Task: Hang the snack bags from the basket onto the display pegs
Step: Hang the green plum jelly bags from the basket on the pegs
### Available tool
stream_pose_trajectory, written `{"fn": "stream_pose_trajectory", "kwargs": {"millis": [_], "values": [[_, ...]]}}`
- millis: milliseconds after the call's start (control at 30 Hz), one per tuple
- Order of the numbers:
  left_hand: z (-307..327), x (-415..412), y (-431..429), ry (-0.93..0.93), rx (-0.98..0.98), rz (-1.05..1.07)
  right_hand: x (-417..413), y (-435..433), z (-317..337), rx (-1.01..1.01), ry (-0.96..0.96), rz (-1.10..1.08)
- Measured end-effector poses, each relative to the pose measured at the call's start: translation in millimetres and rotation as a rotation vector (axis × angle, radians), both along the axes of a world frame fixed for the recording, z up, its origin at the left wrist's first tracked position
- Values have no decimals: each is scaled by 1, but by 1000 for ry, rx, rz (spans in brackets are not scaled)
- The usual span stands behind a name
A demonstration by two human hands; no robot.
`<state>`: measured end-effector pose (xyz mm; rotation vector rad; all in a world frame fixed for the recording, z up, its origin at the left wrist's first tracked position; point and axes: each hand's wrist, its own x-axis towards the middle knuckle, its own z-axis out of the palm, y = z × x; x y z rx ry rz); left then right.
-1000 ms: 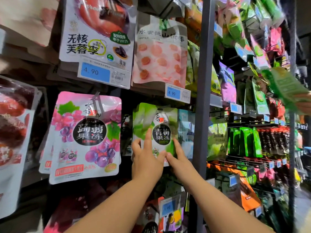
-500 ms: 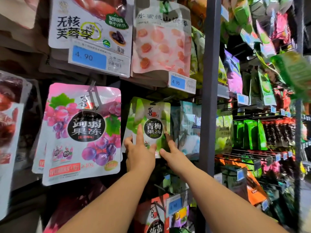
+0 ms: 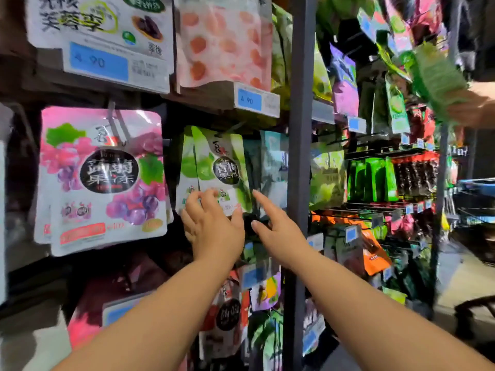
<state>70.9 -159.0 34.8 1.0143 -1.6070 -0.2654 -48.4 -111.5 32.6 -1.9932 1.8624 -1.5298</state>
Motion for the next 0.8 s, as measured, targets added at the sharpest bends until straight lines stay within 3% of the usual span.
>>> {"fn": "stream_pose_trajectory", "kwargs": {"millis": [167, 267, 367, 500, 600, 800], "values": [[-42, -15, 48, -20, -121, -181, -22, 73, -36, -53, 9, -64], [-101, -40, 87, -46, 97, -512, -56, 124, -82, -14, 8, -202], [-175, -72, 125, -237, 337, -743, -100, 179, -137, 230, 51, -355], [-242, -98, 164, -627, 450, -952, -162, 255, -203, 566, 117, -588], [-258, -100, 176, -957, 304, -889, -194, 297, -236, 681, 131, -738], [-266, -103, 184, -1179, 172, -757, -223, 343, -286, 765, 175, -922]]}}
